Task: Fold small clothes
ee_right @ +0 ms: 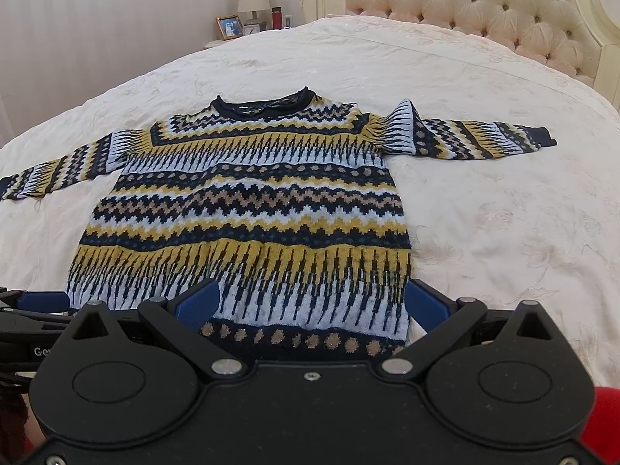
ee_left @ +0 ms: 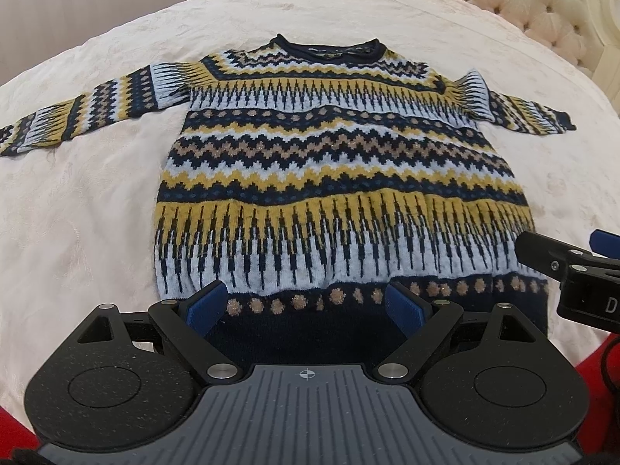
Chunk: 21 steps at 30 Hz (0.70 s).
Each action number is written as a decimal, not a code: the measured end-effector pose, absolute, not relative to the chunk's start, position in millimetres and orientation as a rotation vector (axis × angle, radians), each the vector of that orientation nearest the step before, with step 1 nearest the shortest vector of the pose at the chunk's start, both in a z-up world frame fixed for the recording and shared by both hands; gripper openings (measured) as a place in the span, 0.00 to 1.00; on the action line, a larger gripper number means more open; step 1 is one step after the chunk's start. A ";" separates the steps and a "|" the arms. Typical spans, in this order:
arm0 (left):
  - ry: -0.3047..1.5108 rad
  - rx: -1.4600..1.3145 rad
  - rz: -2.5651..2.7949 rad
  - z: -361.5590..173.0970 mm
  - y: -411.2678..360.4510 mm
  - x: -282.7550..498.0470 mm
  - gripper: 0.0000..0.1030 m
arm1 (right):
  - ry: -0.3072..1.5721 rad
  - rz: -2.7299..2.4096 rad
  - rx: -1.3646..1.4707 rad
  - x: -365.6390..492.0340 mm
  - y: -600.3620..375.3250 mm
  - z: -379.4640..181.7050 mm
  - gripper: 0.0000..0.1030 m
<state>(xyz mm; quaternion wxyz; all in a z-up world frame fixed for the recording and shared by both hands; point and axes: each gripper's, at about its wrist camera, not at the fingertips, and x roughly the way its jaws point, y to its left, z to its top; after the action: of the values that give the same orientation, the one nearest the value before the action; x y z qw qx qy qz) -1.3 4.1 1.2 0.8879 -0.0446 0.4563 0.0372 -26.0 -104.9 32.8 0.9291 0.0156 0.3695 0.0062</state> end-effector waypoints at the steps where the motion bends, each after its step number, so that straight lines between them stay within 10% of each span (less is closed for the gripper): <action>1: 0.947 -0.094 0.081 1.3 4.6 -1.3 0.86 | 0.757 0.012 0.032 -25.9 -104.8 32.8 0.99; 21: 0.928 -0.114 0.135 2.5 14.2 -0.4 0.86 | 0.759 0.014 0.028 -25.7 -103.9 31.7 0.99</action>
<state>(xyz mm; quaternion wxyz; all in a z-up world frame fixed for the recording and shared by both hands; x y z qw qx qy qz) -0.4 14.2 2.5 0.8906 -0.0547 0.4469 0.0648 -25.7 -103.9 31.7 0.9288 0.0136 0.3703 0.0071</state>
